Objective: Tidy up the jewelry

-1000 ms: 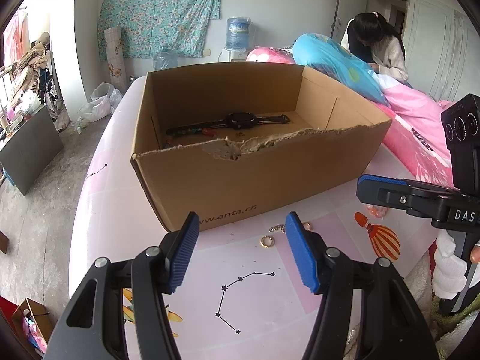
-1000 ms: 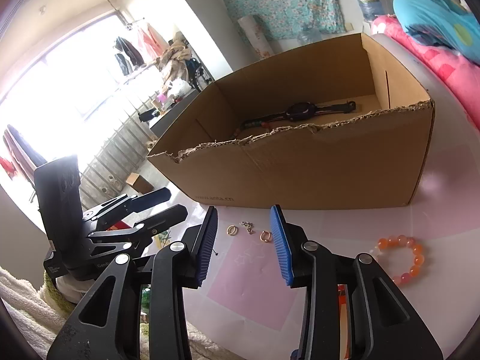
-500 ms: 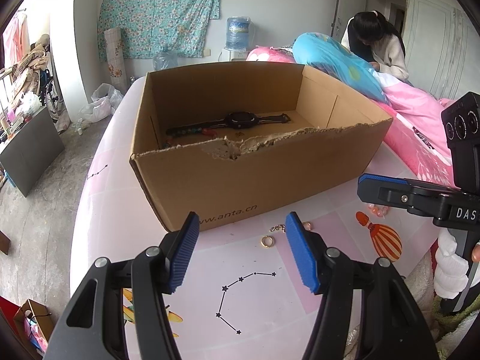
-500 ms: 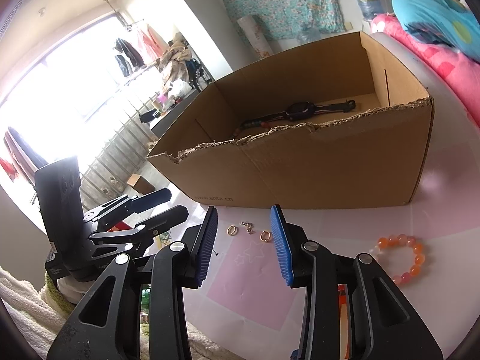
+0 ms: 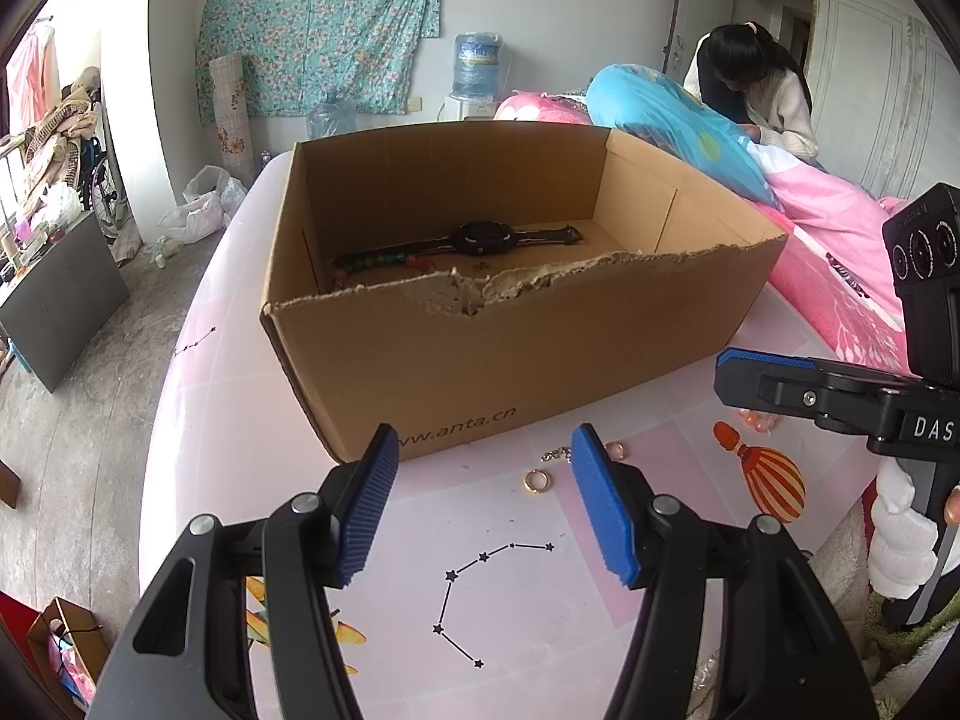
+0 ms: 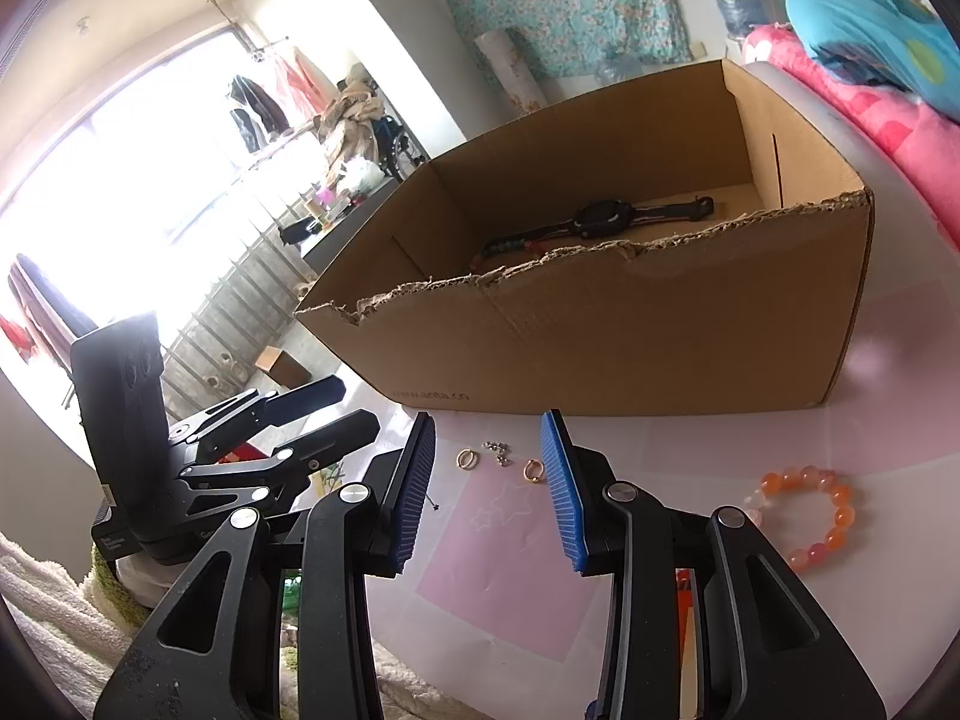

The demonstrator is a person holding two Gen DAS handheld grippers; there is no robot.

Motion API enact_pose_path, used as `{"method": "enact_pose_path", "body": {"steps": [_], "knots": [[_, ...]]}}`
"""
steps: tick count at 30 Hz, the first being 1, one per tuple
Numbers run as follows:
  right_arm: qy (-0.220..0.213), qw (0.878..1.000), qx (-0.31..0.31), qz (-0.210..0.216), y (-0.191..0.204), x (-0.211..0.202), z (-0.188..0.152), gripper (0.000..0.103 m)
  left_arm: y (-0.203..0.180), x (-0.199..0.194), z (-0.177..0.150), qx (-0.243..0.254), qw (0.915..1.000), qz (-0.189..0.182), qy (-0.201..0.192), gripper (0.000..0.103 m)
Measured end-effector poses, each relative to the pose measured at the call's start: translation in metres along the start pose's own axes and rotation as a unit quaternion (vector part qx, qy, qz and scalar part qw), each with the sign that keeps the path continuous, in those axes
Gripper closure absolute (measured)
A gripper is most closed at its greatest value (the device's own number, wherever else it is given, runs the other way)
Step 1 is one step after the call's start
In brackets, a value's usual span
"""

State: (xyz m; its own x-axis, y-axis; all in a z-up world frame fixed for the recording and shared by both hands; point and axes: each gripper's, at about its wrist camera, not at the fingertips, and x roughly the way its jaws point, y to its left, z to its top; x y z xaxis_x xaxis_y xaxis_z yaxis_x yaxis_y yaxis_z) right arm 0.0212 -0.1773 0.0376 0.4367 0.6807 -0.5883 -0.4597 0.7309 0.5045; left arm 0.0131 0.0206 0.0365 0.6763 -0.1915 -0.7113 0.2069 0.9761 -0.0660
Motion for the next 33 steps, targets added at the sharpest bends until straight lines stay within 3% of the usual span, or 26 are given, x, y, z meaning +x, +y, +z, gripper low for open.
{"method": "enact_pose_path", "body": {"steps": [21, 33], "knots": [[0.001, 1.0, 0.002, 0.001, 0.0, 0.001, -0.001, 0.067, -0.001, 0.003, -0.002, 0.002, 1.0, 0.0, 0.003, 0.045], [0.001, 0.999, 0.028, -0.02, -0.012, -0.004, -0.012, 0.067, 0.001, 0.008, -0.014, 0.0, 0.9999, 0.01, 0.012, 0.045]]}}
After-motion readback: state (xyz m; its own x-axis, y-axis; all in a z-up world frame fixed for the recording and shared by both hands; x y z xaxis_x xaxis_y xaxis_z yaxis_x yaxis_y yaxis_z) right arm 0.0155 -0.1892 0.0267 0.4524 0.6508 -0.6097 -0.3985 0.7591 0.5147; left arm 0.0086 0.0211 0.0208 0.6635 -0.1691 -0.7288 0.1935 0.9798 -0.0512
